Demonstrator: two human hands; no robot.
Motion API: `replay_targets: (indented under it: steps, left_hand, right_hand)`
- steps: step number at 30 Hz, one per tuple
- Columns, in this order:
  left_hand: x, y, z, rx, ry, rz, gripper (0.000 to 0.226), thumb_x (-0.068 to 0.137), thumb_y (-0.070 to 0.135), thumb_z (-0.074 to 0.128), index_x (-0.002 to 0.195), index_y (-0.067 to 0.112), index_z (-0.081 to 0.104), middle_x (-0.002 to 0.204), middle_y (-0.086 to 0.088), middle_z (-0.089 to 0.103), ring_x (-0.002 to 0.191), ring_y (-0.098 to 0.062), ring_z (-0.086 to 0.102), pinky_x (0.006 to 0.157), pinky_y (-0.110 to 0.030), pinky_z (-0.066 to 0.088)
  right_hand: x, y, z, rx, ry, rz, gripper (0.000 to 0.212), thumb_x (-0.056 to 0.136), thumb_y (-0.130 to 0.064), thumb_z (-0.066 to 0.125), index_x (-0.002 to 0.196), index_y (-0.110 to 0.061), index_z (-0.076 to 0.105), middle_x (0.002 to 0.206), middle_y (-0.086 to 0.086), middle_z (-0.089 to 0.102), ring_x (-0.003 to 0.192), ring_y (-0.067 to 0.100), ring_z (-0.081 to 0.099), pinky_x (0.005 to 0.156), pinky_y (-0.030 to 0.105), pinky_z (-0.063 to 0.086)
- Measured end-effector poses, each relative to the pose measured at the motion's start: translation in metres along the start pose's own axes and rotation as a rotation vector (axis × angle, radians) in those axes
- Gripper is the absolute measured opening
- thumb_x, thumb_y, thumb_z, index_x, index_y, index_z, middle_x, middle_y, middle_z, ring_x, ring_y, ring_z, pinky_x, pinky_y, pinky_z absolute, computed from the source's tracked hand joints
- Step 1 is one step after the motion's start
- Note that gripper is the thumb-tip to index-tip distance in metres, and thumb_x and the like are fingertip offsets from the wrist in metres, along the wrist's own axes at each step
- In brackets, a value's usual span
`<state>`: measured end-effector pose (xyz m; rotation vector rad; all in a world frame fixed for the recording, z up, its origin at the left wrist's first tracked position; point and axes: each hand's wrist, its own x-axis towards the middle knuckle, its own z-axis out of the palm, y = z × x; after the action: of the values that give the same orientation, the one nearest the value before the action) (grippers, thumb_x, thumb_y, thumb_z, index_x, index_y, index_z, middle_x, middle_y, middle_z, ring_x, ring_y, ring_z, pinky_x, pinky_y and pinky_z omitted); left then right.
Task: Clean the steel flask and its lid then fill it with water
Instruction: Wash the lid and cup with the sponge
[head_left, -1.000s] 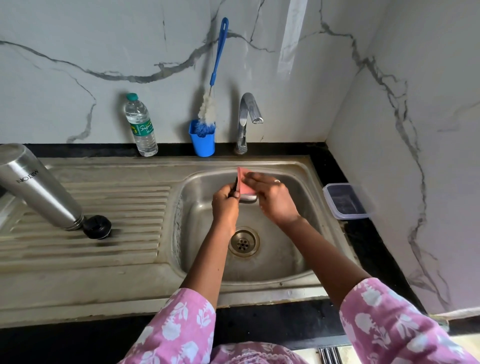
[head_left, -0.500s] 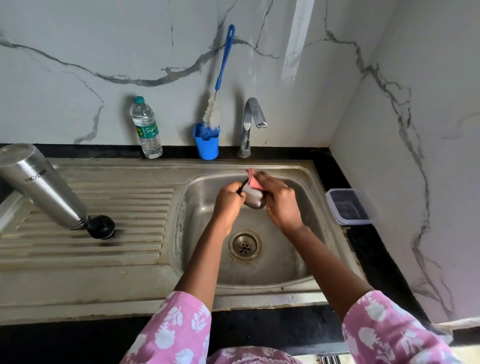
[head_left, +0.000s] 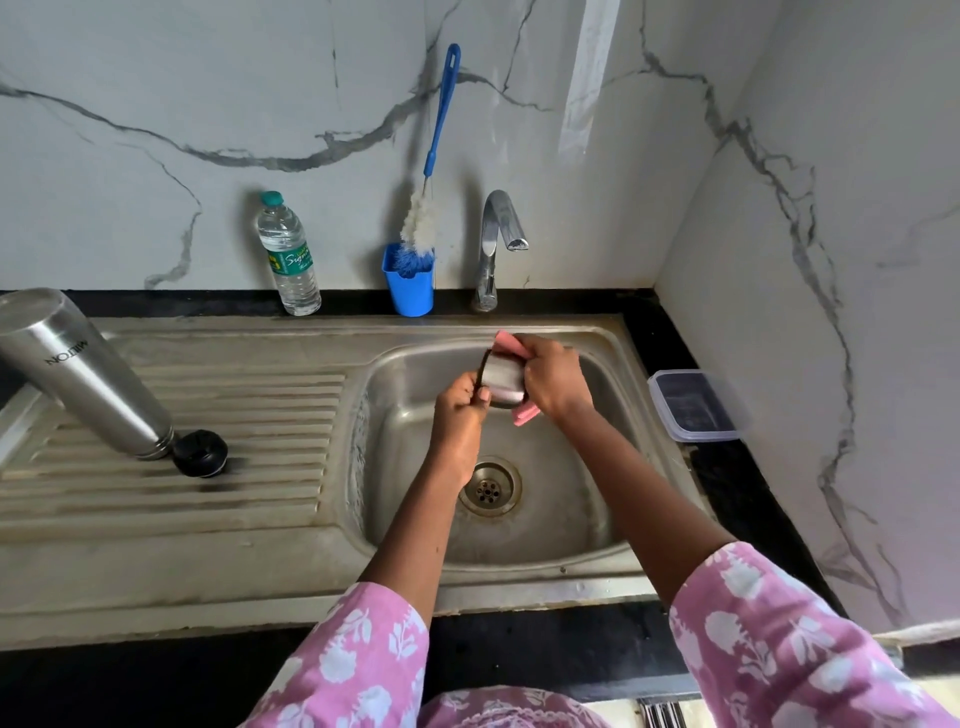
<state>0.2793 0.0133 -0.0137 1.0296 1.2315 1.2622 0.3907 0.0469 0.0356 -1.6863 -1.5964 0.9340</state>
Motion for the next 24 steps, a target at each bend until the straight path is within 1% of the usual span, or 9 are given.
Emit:
replay_targets:
  steps: [2, 5, 9, 11, 13, 15, 19, 21, 24]
  left_hand:
    - [-0.001, 0.005, -0.002, -0.151, -0.088, -0.092, 0.036, 0.092, -0.015, 0.034, 0.088, 0.009, 0.06, 0.073, 0.002, 0.061, 0.067, -0.001, 0.056, 0.066, -0.012, 0.041]
    - [0.005, 0.012, -0.006, -0.32, -0.126, -0.209, 0.024, 0.098, 0.003, 0.039, 0.091, 0.008, 0.061, 0.079, -0.003, 0.065, 0.071, -0.011, 0.059, 0.069, -0.022, 0.046]
    - [0.007, 0.016, -0.002, -0.196, -0.052, -0.167, 0.038, 0.092, -0.012, 0.032, 0.086, 0.009, 0.063, 0.078, -0.007, 0.062, 0.074, -0.02, 0.052, 0.067, -0.023, 0.04]
    - [0.008, 0.014, 0.001, -0.106, -0.03, -0.102, 0.037, 0.091, -0.014, 0.034, 0.091, 0.005, 0.066, 0.086, -0.009, 0.068, 0.086, -0.022, 0.062, 0.083, -0.028, 0.047]
    - [0.011, 0.008, -0.002, 0.058, -0.002, -0.019, 0.028, 0.094, -0.006, 0.04, 0.102, 0.0, 0.067, 0.098, -0.015, 0.069, 0.1, -0.027, 0.064, 0.094, -0.033, 0.046]
    - [0.012, 0.003, -0.005, 0.211, -0.004, 0.065, 0.026, 0.096, 0.003, 0.045, 0.108, 0.0, 0.068, 0.1, -0.013, 0.071, 0.101, -0.024, 0.064, 0.092, -0.03, 0.046]
    - [0.007, 0.001, -0.005, 0.316, -0.019, 0.154, 0.024, 0.096, 0.004, 0.046, 0.104, 0.003, 0.069, 0.097, -0.01, 0.072, 0.092, -0.015, 0.062, 0.079, -0.023, 0.043]
    - [0.007, 0.006, -0.003, 0.24, -0.036, 0.099, 0.025, 0.096, 0.001, 0.043, 0.1, 0.001, 0.067, 0.096, -0.017, 0.07, 0.09, -0.015, 0.061, 0.08, -0.024, 0.043]
    - [0.006, 0.021, -0.002, -0.042, -0.126, -0.108, 0.026, 0.095, -0.008, 0.038, 0.104, -0.002, 0.061, 0.08, -0.008, 0.069, 0.07, -0.004, 0.065, 0.067, -0.014, 0.047]
  right_hand:
    - [-0.004, 0.004, 0.003, 0.004, 0.075, -0.069, 0.053, 0.083, 0.008, 0.03, 0.117, -0.015, 0.065, 0.104, 0.015, 0.067, 0.071, 0.031, 0.067, 0.06, 0.037, 0.059]
    - [-0.015, 0.019, 0.008, -0.094, 0.21, -0.436, 0.047, 0.076, 0.005, 0.04, 0.112, -0.005, 0.069, 0.111, 0.013, 0.069, 0.099, 0.025, 0.065, 0.089, 0.013, 0.044]
    - [-0.016, 0.041, 0.015, -0.214, 0.298, -0.766, 0.038, 0.081, -0.001, 0.042, 0.108, 0.0, 0.069, 0.113, 0.017, 0.067, 0.108, 0.03, 0.06, 0.1, 0.022, 0.039]
    - [-0.011, 0.045, 0.014, -0.274, 0.34, -0.831, 0.037, 0.083, -0.003, 0.042, 0.107, -0.002, 0.07, 0.113, 0.015, 0.067, 0.109, 0.031, 0.059, 0.098, 0.03, 0.044]
    - [-0.008, 0.043, 0.013, -0.311, 0.326, -0.815, 0.038, 0.081, -0.004, 0.042, 0.107, -0.003, 0.071, 0.112, 0.013, 0.068, 0.106, 0.031, 0.063, 0.09, 0.036, 0.051]
    - [-0.006, 0.034, 0.011, -0.263, 0.26, -0.664, 0.042, 0.078, -0.005, 0.042, 0.109, -0.006, 0.071, 0.111, 0.011, 0.069, 0.101, 0.029, 0.066, 0.084, 0.036, 0.054]
    - [0.004, 0.005, -0.006, -0.062, -0.025, -0.1, 0.054, 0.075, 0.009, 0.032, 0.11, -0.012, 0.066, 0.089, 0.018, 0.068, 0.066, 0.033, 0.069, 0.054, 0.031, 0.054]
    - [0.004, 0.001, -0.009, -0.173, -0.049, -0.112, 0.056, 0.073, 0.011, 0.032, 0.11, -0.015, 0.066, 0.078, 0.017, 0.067, 0.062, 0.032, 0.068, 0.06, 0.032, 0.055]
    - [-0.005, 0.01, -0.003, -0.205, 0.105, -0.407, 0.052, 0.07, 0.003, 0.036, 0.109, -0.007, 0.069, 0.1, 0.017, 0.07, 0.088, 0.031, 0.068, 0.086, 0.029, 0.05]
